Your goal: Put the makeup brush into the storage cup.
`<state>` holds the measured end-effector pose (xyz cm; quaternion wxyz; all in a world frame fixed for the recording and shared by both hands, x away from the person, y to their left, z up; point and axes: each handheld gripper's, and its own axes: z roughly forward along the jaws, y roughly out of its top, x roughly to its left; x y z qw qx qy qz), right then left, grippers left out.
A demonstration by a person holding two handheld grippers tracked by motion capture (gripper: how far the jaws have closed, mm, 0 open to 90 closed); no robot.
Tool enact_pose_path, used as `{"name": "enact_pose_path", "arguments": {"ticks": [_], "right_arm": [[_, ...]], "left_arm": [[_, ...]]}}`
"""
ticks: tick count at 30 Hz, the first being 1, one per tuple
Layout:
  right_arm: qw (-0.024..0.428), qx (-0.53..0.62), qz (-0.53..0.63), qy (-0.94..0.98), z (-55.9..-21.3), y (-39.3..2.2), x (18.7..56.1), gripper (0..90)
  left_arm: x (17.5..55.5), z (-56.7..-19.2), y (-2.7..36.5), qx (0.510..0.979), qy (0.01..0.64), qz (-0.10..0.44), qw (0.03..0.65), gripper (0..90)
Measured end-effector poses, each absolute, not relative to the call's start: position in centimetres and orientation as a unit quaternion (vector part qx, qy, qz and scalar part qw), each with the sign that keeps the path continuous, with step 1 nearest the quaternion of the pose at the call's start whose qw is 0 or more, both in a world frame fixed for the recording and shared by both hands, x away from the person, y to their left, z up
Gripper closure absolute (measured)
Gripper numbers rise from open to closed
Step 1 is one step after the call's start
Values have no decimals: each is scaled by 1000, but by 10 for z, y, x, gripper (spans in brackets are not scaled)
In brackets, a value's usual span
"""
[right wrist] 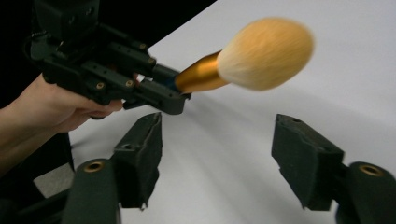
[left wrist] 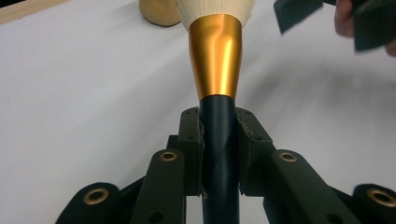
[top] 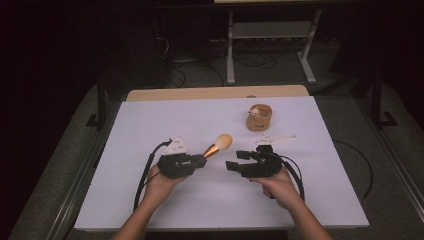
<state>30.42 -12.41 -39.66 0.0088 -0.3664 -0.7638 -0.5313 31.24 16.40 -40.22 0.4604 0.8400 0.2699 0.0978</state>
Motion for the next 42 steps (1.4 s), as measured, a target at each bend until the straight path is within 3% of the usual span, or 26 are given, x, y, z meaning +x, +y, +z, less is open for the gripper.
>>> {"name": "enact_pose_path", "arguments": {"ticks": [5,12,42], "right_arm": [[24,-372,-537,-756,-398,-118,304,448],[38,-378,-532,-757,-402,-111,307,486],[67,-409,-558,-719,-411,-98,319,509]], "left_arm": [[311,-403,162,838,267,97,466,745],[310,-404,159,836,264,95,472,744],[305,-408,146,827,257,79,493,742]]}}
